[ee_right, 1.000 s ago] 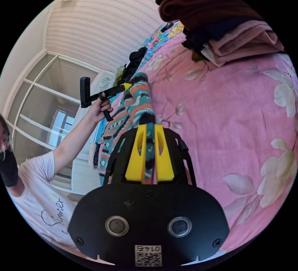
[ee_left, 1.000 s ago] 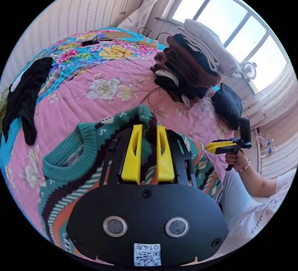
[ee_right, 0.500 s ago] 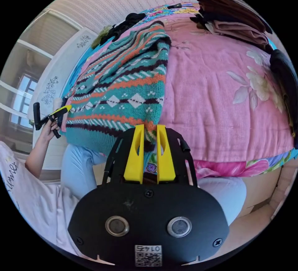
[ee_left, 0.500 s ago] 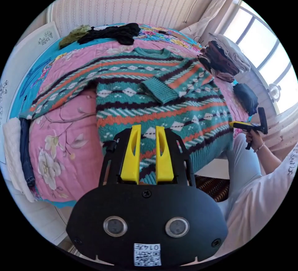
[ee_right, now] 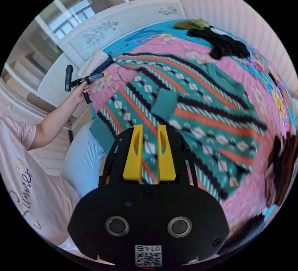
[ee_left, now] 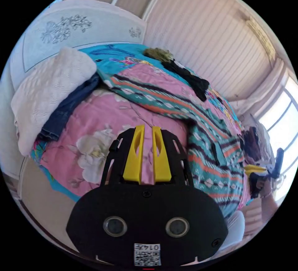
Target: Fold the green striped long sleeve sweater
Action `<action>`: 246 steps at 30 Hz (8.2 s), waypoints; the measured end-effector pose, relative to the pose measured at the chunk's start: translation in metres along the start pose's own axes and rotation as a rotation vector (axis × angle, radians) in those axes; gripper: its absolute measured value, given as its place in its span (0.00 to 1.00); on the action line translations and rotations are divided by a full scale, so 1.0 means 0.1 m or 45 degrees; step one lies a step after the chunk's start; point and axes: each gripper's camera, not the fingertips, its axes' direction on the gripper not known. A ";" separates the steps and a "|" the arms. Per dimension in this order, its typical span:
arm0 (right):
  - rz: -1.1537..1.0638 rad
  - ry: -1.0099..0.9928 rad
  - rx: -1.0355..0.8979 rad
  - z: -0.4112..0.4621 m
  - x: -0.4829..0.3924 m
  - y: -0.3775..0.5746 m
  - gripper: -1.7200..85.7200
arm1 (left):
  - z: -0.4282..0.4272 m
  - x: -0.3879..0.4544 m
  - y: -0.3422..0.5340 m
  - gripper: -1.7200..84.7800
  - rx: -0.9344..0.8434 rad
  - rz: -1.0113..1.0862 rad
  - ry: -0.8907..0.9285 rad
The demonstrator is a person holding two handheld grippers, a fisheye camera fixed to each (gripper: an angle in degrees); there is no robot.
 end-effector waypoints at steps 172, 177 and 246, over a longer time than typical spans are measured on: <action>0.366 0.411 0.192 -1.50 -0.34 2.08 0.02 | 0.59 1.52 3.19 0.01 -0.429 0.932 0.369; 0.198 0.449 0.107 -0.79 -0.49 1.06 0.01 | 0.83 2.19 3.62 0.01 -0.283 1.123 0.386; 1.070 0.014 0.440 -0.76 1.12 2.69 0.26 | 2.76 5.53 2.60 0.18 -0.762 1.354 0.698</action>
